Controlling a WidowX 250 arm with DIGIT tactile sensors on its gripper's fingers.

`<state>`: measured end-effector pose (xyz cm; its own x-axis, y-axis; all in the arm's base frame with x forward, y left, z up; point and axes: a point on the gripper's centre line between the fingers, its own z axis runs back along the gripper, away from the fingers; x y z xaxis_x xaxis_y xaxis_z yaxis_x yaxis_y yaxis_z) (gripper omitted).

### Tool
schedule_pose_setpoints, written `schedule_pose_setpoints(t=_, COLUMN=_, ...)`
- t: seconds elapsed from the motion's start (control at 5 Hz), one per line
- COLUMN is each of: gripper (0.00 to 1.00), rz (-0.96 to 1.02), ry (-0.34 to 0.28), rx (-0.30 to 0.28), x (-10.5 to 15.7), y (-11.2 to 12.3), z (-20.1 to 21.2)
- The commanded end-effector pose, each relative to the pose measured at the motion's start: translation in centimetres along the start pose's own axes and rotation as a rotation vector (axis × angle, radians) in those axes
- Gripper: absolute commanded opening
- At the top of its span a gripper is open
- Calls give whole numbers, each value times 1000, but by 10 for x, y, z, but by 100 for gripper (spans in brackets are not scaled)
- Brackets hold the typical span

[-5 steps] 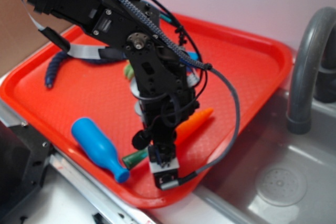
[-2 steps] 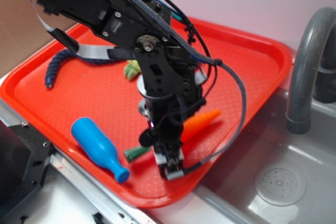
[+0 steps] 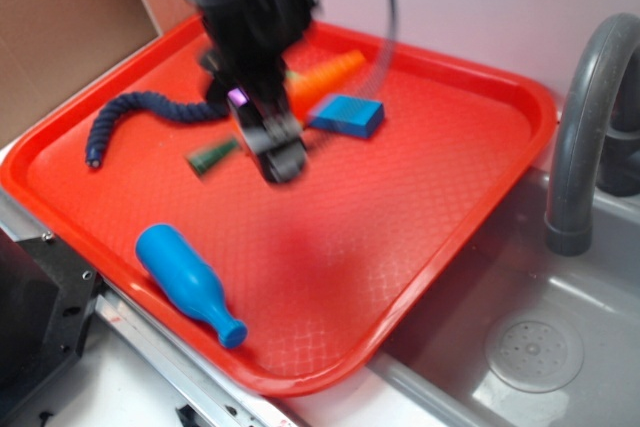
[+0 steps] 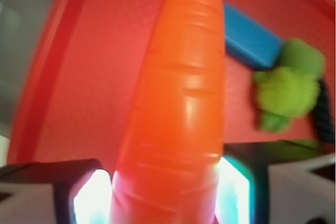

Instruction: Grab the carrot.

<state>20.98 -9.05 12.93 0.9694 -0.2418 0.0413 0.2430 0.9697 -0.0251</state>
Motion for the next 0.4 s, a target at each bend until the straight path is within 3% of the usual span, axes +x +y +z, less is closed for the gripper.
schedule_pose_setpoints(t=0.0, gripper=0, rz=215, ry=-102, rx=-42, x=-19, y=38, z=80)
schedule_pose_setpoints(t=0.2, gripper=0, rz=250, ry=-60, rx=-75, x=-18, y=45, z=75)
